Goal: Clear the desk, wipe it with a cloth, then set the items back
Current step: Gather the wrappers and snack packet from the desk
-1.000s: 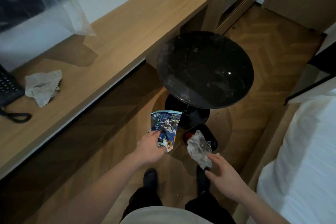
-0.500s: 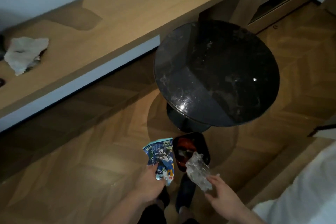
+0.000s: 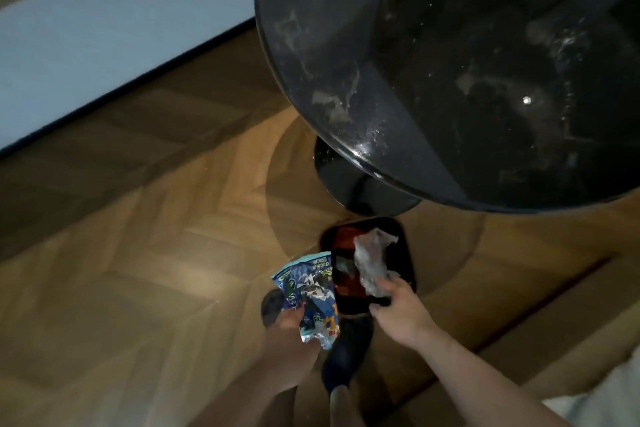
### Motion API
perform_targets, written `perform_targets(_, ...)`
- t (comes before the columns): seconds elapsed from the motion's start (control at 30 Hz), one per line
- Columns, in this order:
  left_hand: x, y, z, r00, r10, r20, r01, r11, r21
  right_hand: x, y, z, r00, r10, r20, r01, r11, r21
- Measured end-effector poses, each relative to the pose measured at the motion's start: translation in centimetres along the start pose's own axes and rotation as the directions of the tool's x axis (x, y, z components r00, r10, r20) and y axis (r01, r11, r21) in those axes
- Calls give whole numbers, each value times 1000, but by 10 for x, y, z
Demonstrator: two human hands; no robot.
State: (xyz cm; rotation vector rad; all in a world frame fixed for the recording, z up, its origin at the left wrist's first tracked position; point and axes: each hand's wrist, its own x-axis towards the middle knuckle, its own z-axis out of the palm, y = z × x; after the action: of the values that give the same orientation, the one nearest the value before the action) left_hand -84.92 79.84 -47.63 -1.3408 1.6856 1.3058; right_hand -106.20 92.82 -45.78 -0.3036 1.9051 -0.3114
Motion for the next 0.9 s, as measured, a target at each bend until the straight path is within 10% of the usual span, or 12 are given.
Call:
perform_targets(0.4, 59, 84, 40, 984, 126, 126, -137, 987, 82, -10, 53, -36, 990, 96, -102, -73, 974, 215)
perform_targets(0.6, 41, 91, 25, 966, 74, 247, -120, 977, 177, -19, 32, -46, 999, 16, -28, -12, 993, 115)
perform_targets(0.9, -47, 60, -39, 995, 59, 82, -88, 906, 413, -79, -36, -58, 990, -144, 15, 144, 982, -119)
